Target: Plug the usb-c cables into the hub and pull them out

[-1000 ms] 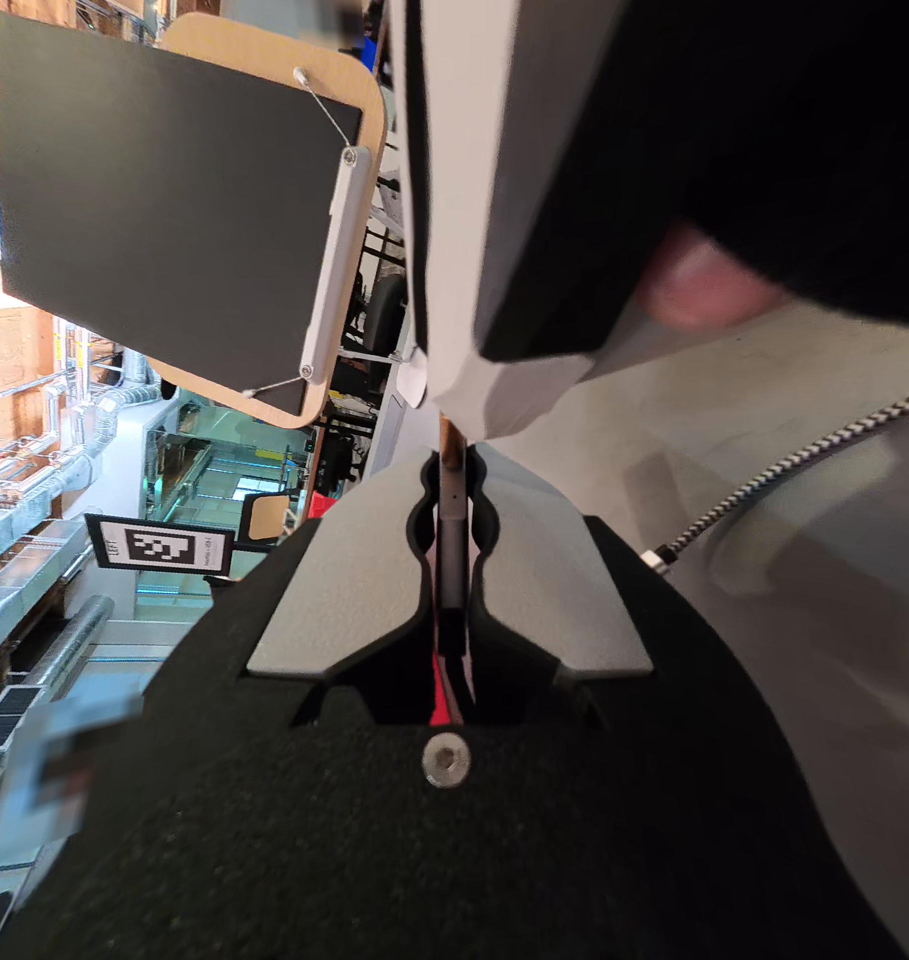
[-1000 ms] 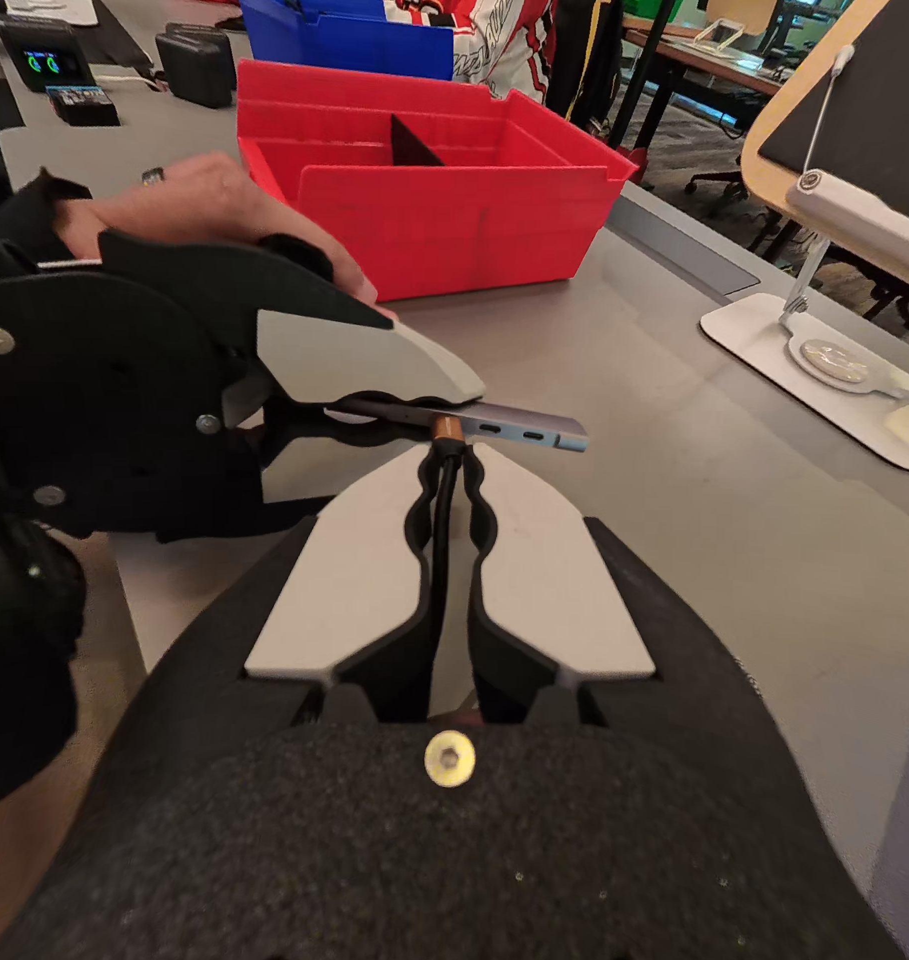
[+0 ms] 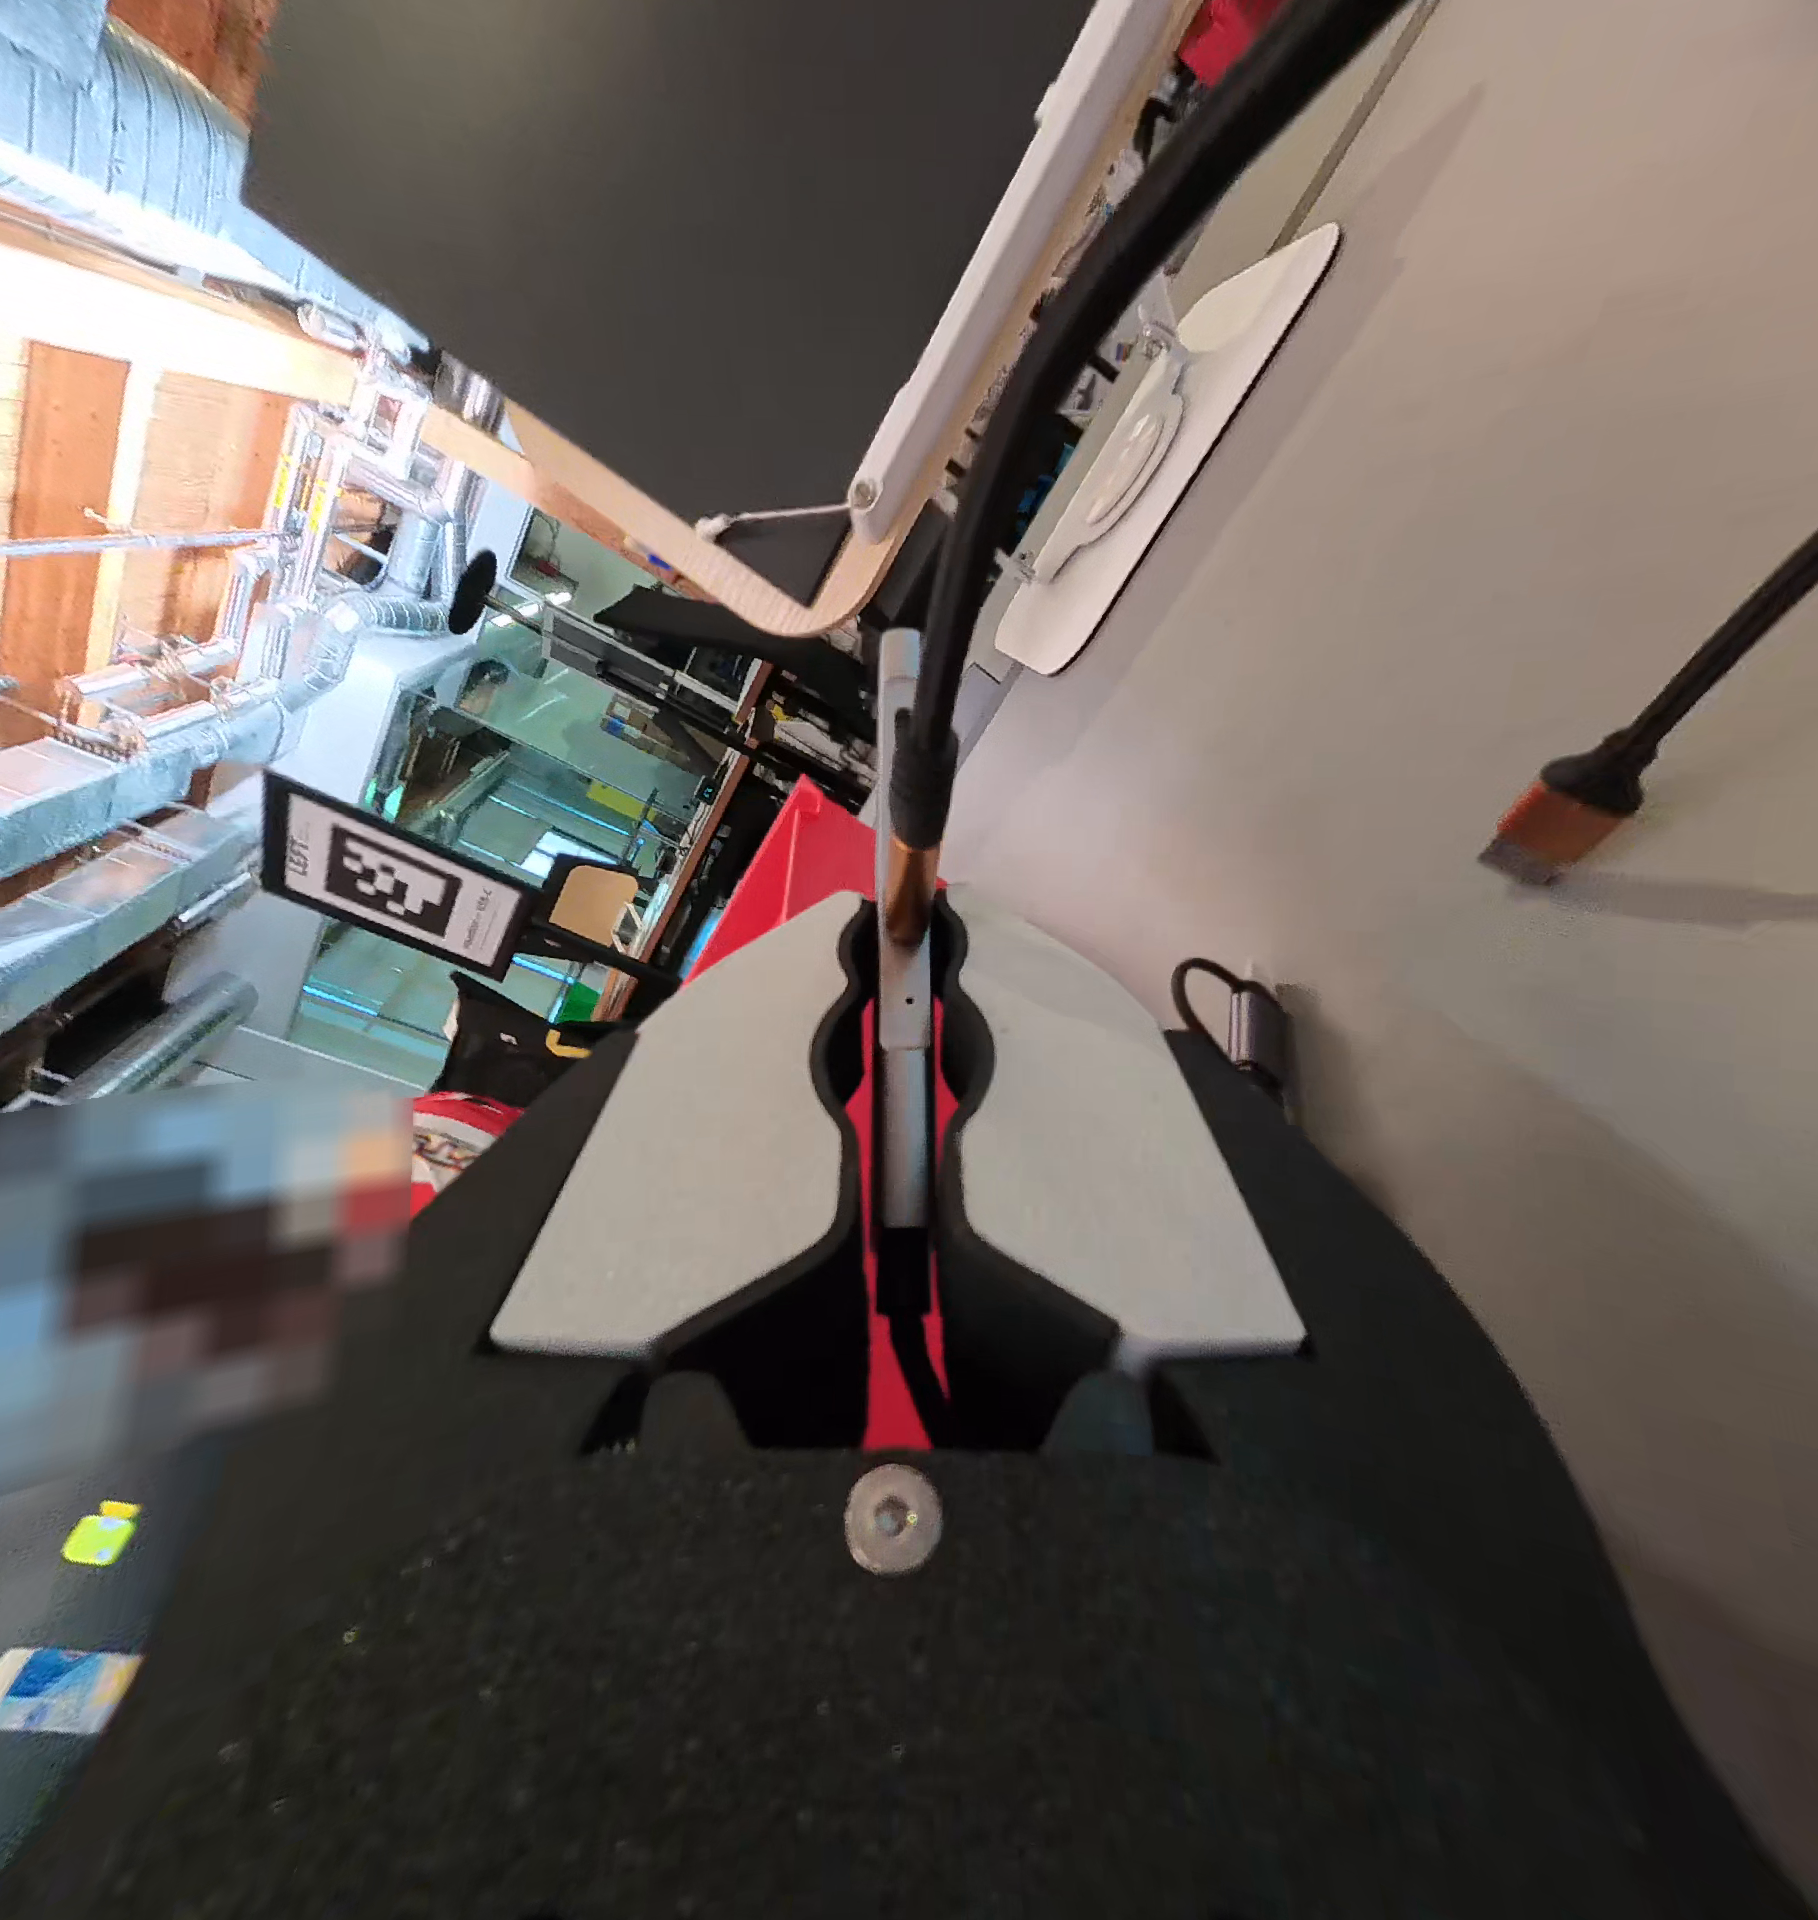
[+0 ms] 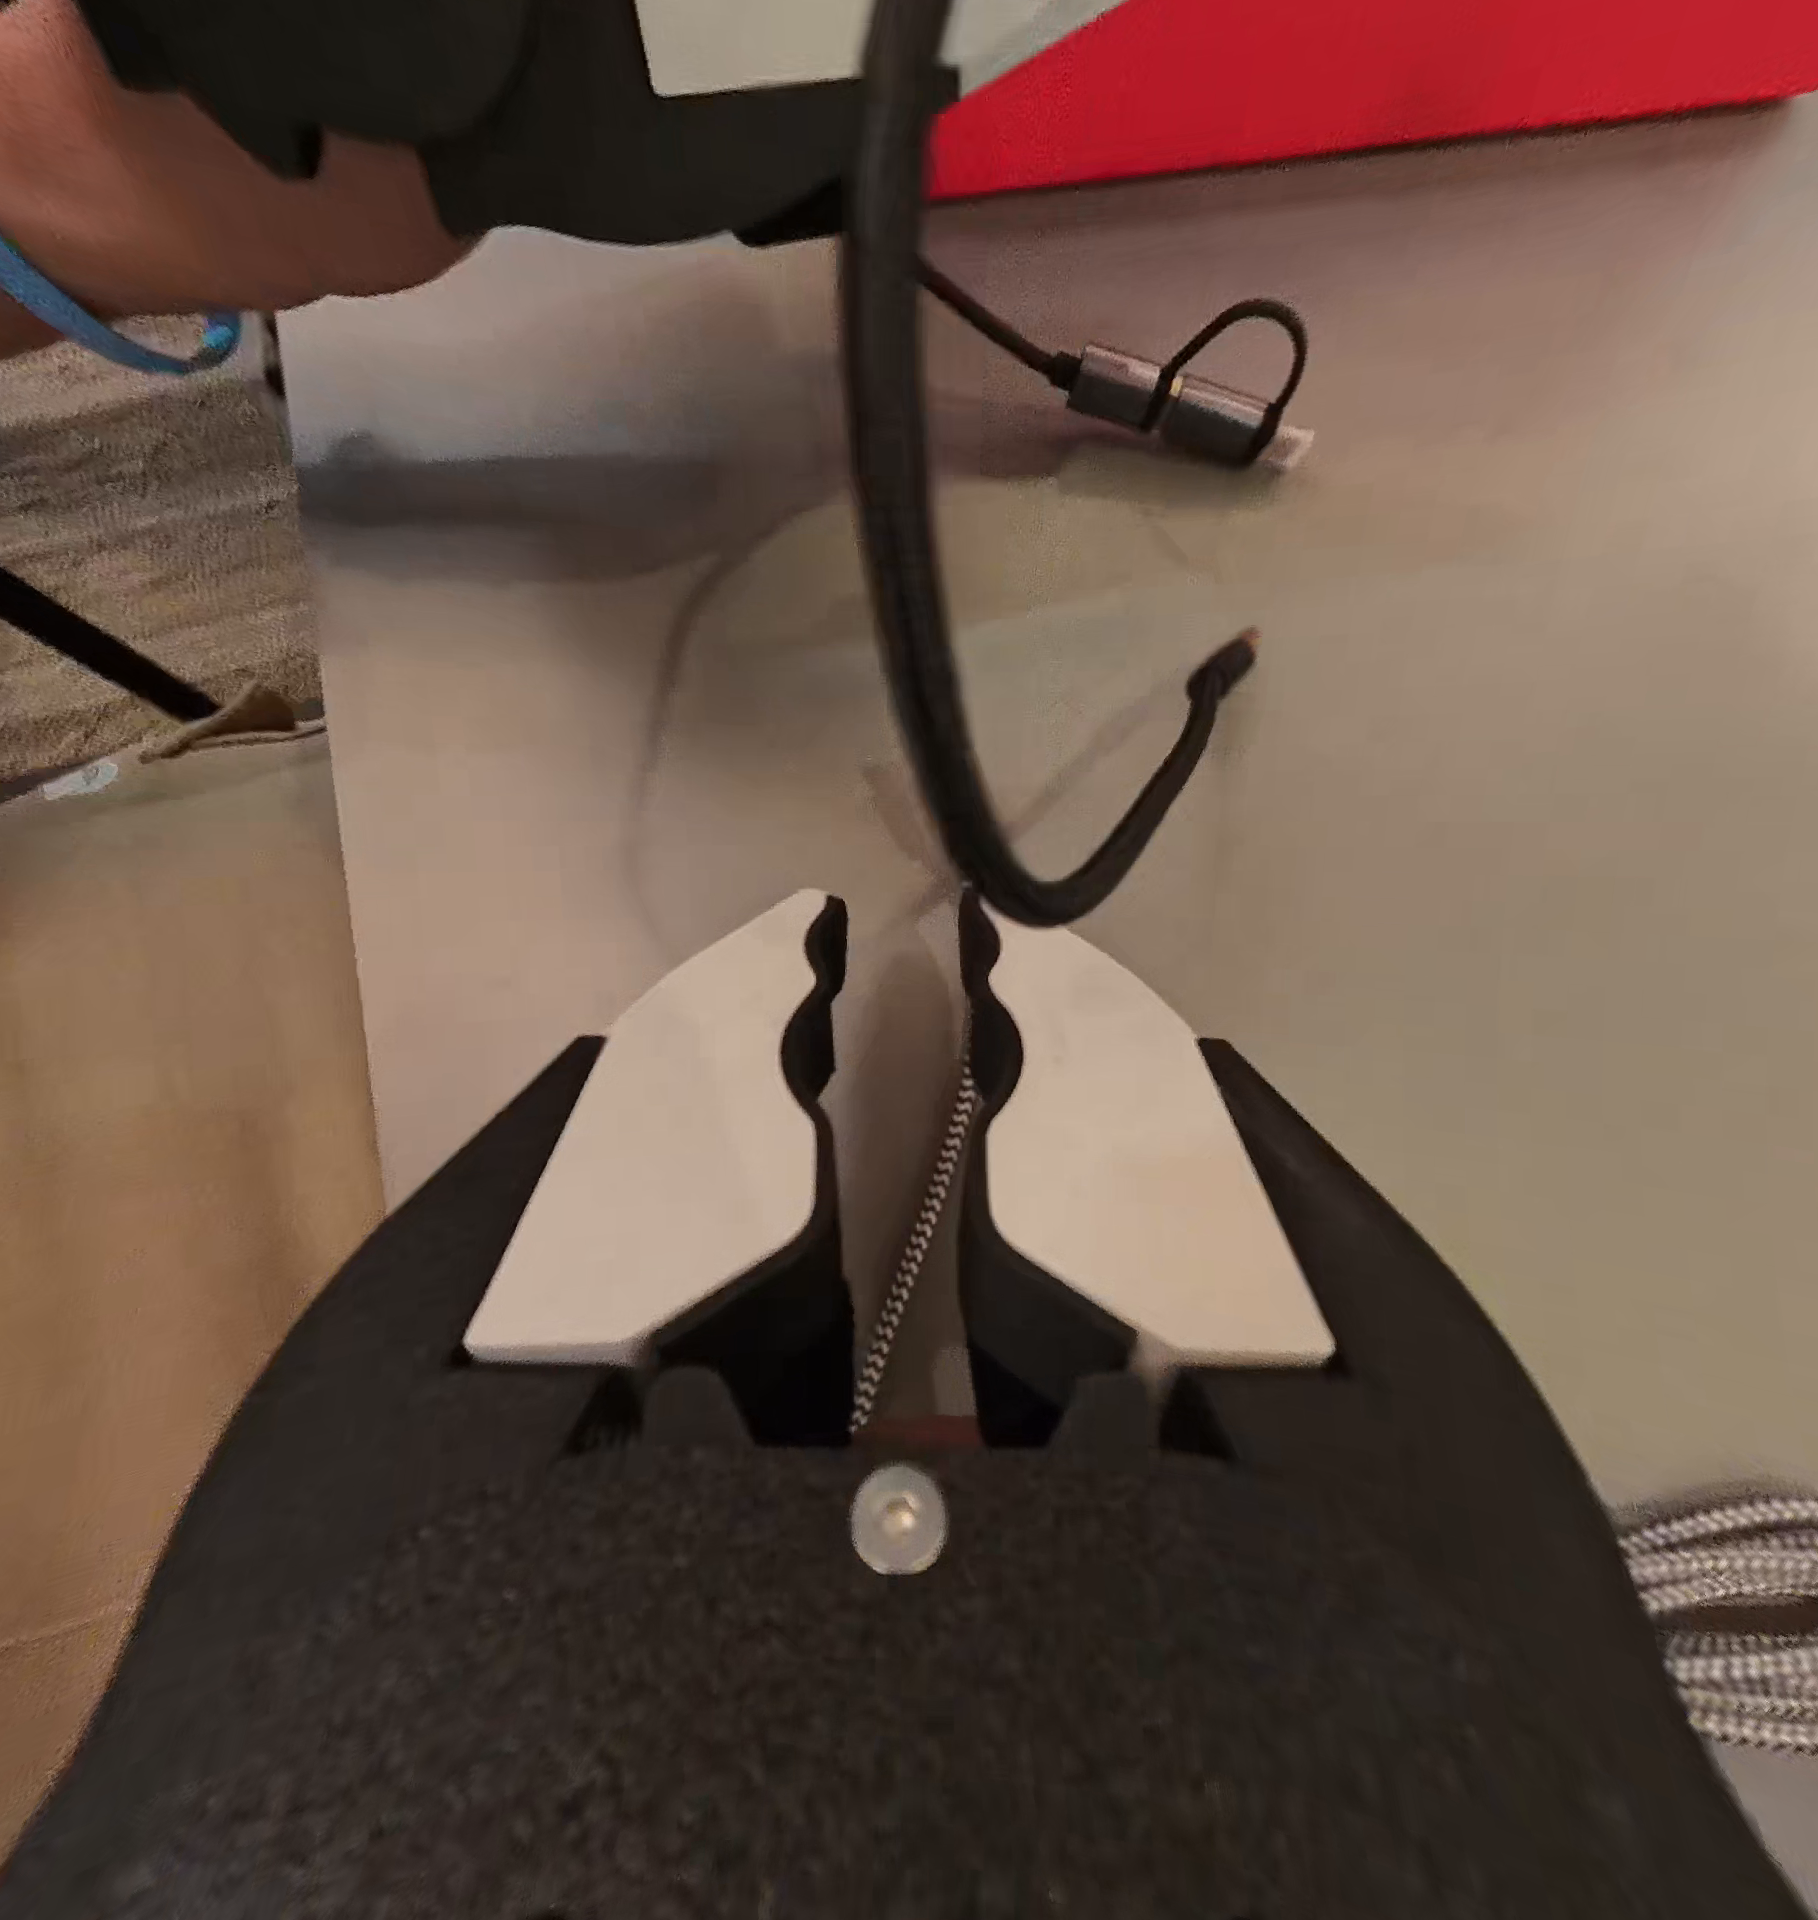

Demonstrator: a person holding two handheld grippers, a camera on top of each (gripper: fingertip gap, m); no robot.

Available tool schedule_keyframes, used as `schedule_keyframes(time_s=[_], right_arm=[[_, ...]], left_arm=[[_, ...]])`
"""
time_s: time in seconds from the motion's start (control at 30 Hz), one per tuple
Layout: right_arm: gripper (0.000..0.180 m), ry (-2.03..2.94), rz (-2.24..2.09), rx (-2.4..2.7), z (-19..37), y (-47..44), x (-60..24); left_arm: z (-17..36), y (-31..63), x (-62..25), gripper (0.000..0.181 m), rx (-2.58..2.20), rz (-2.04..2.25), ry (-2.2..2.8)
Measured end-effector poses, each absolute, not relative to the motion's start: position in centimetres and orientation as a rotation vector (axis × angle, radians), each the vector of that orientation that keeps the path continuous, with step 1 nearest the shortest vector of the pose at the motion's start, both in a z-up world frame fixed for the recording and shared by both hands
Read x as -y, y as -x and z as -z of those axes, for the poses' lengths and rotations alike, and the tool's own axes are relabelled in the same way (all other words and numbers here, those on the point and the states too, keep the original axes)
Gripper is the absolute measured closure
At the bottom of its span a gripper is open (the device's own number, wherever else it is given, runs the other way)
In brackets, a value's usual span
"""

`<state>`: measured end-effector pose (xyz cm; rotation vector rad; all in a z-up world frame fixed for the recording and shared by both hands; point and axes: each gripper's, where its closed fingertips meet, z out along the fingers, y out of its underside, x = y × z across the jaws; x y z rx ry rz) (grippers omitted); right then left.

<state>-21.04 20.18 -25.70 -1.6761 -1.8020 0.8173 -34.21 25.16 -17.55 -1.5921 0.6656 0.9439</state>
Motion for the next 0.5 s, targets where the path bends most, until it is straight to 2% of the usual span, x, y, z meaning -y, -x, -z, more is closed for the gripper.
schedule_keyframes(time_s=[0.27,0.37,0.5], right_arm=[[0.157,1.641,-0.695,1.956,26.1,23.2,-21.3],[0.170,1.666,-0.652,2.031,27.9,23.2,-22.0],[0.172,1.646,-0.677,2.051,26.7,21.8,-21.3]], left_arm=[[17.4,35.9,-24.5,0.172,-0.586,-0.913,1.637],[17.7,35.8,-24.5,0.172,-0.601,-0.912,1.643],[18.1,35.0,-24.5,0.172,-0.675,-0.941,1.622]])
